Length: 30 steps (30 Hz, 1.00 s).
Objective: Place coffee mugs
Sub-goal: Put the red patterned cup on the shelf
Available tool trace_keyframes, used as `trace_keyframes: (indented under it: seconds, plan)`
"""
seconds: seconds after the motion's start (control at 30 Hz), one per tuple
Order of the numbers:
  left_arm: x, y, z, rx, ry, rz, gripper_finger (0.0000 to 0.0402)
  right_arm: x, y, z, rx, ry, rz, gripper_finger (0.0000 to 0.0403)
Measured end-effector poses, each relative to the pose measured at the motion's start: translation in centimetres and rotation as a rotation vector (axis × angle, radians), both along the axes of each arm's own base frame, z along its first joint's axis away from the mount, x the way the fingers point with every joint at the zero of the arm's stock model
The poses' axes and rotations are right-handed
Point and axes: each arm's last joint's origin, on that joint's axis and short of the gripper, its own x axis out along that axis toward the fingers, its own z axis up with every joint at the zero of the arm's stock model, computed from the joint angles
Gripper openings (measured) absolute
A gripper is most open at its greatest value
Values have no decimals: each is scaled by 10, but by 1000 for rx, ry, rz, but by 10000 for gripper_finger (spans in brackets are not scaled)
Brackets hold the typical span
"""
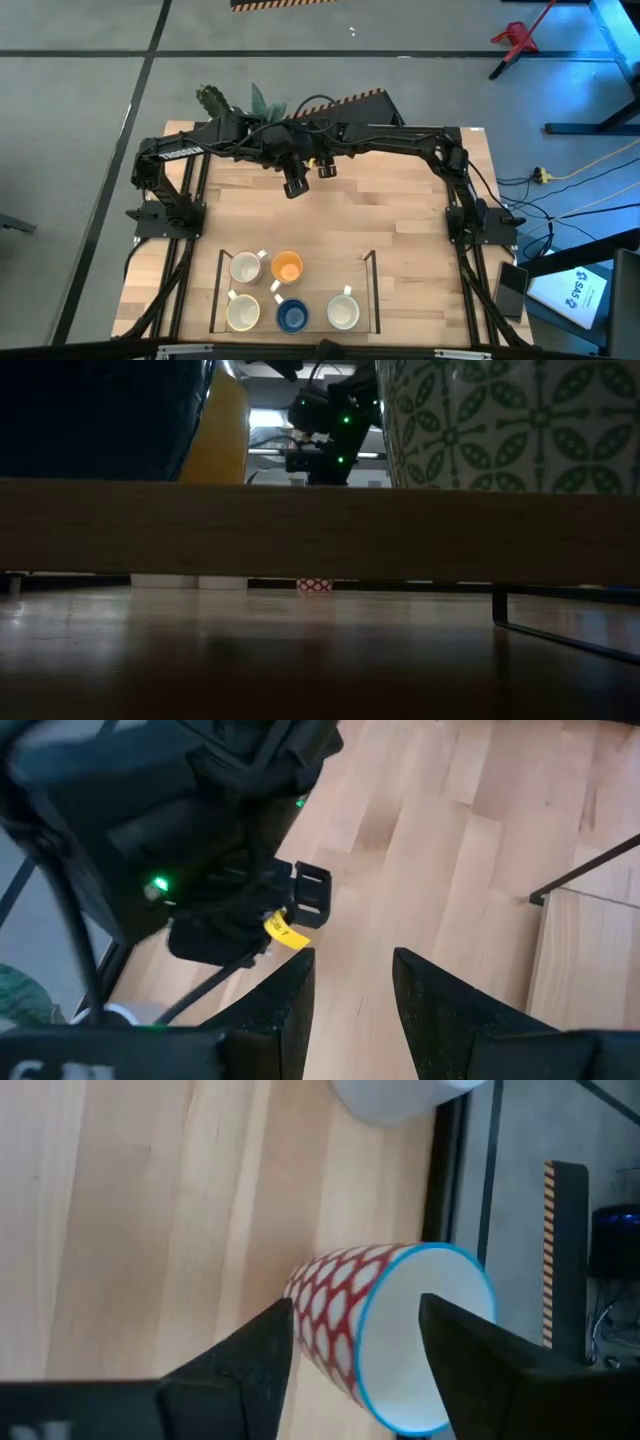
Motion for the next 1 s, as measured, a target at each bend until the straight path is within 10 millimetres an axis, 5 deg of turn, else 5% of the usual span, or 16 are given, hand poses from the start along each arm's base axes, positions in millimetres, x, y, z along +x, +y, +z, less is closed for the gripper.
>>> trace_keyframes:
  seconds: [0.43, 0.87, 1.0]
  plan:
    - [0, -6, 0, 0, 7, -20, 131, 4, -7, -25, -39, 67, -64, 171]
    - [0, -6, 0, 4, 10, -26, 131, 0, -6, -26, -39, 114, -69, 16]
    - [0, -6, 0, 4, 10, -26, 131, -1, -6, -27, -41, 125, -70, 14]
